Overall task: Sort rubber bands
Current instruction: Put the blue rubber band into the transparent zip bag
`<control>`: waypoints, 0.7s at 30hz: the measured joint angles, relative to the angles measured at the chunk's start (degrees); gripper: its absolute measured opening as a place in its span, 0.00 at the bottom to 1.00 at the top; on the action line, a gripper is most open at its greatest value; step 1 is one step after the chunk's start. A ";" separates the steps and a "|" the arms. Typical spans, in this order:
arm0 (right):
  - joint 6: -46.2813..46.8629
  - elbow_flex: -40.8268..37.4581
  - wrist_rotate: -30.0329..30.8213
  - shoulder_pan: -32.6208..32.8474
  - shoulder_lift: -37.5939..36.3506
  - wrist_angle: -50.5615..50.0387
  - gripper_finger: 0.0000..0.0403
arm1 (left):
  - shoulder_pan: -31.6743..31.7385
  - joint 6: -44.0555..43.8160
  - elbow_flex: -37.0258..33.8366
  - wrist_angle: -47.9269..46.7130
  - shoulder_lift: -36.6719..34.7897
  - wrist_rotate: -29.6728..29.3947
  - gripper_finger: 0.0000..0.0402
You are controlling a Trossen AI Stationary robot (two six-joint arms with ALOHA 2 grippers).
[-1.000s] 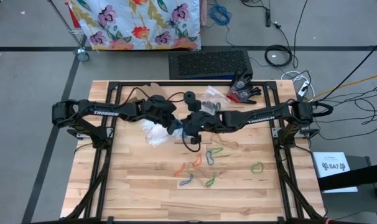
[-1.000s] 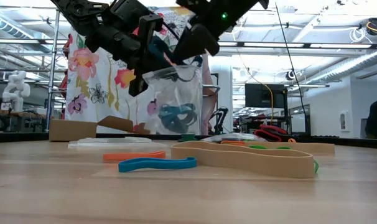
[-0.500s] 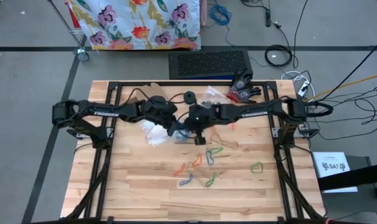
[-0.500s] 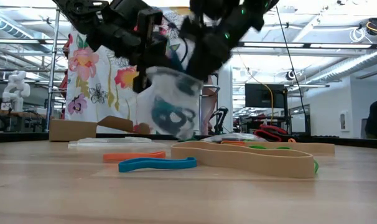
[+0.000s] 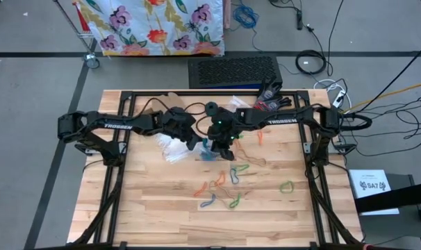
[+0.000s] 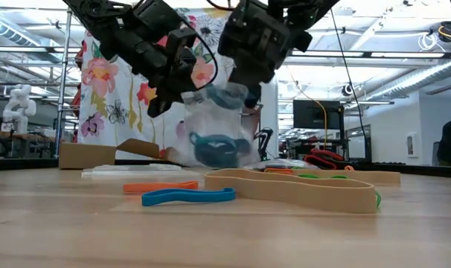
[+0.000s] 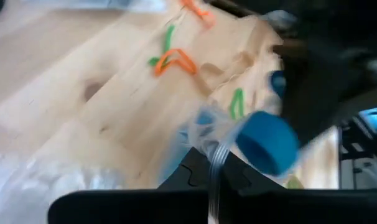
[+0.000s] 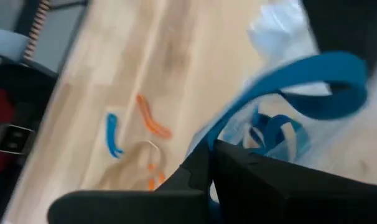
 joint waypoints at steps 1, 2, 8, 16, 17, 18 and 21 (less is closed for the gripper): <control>0.03 0.03 -0.62 0.05 0.00 -0.15 0.00 | 0.00 0.45 0.00 0.11 0.00 -0.06 0.00; 0.06 0.03 -0.64 0.11 0.00 -1.25 0.00 | 0.00 0.61 0.01 0.50 0.00 -0.03 0.00; 4.40 0.14 6.09 -1.16 0.33 -9.45 0.00 | -0.08 0.77 0.02 3.01 0.08 -0.08 0.00; 5.67 -0.12 24.99 -1.12 0.22 -2.51 0.00 | -1.98 0.76 -0.02 2.36 0.11 -1.42 0.00; 5.60 -0.15 25.32 -0.90 0.22 -0.37 0.00 | -2.14 0.78 -0.02 2.35 0.09 -1.42 0.00; 4.92 -0.15 25.12 -0.53 0.22 1.87 0.00 | -2.23 0.77 -0.02 2.31 0.05 -1.42 0.00; 3.31 -0.16 24.22 1.59 0.20 8.03 0.00 | -2.26 0.77 -0.07 1.63 0.03 -2.05 0.00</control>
